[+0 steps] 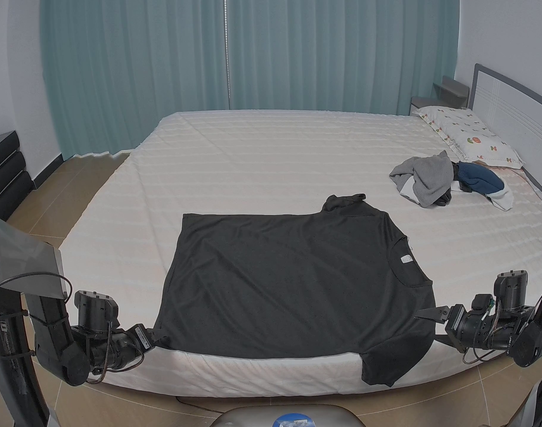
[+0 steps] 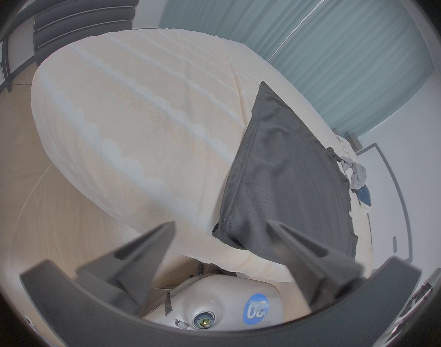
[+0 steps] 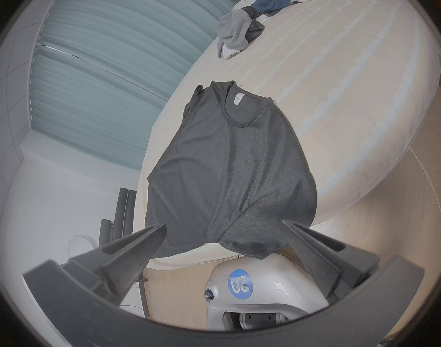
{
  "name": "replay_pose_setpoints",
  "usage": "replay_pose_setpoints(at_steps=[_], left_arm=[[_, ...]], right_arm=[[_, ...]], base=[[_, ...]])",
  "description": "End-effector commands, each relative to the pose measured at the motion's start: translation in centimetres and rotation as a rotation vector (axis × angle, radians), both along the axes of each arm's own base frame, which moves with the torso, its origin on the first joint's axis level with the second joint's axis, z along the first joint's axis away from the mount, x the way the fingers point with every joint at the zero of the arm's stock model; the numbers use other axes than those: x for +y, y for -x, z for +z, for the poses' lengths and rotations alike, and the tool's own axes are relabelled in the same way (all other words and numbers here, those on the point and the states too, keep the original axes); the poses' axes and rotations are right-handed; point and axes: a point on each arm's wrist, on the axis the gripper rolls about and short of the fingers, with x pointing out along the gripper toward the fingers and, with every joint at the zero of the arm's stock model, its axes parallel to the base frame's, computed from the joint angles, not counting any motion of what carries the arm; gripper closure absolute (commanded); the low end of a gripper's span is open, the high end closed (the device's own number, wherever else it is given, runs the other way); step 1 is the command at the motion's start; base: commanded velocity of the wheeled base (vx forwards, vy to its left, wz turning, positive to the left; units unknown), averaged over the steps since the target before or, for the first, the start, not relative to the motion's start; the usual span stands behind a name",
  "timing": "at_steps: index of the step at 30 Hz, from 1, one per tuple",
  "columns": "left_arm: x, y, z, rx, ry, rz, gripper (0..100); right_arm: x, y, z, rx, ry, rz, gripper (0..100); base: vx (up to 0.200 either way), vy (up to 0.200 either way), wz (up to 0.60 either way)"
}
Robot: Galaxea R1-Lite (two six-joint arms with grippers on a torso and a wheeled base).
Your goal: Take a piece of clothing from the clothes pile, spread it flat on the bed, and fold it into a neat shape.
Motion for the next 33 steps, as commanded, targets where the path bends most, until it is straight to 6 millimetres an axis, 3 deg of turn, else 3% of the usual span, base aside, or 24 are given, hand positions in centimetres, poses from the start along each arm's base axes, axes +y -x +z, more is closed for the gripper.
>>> replay_pose_setpoints(at_steps=[1,10,14,33], left_arm=[[0.5,0.0,1.1,-0.037,0.038,-0.004,0],[1.3,-1.4,1.9,-0.085,0.233,-0.176,0],[1.0,-2.1,0.4,-0.069,0.192,-0.226,0],[1.2,-2.0,-0.7,-0.053,0.071,-0.261,0]], right_arm=[[0.0,0.1,-0.1,0.004,-0.001,0.000,0],[0.0,0.1,-0.1,0.004,-0.001,-0.001,0],[0.0,0.1,-0.1,0.004,-0.001,-0.001,0],[0.0,0.1,-0.2,0.012,0.000,-0.001,0]], base=[[0.000,0.000,0.00],[0.000,0.000,0.00],[0.000,0.000,0.00],[0.000,0.000,0.00]])
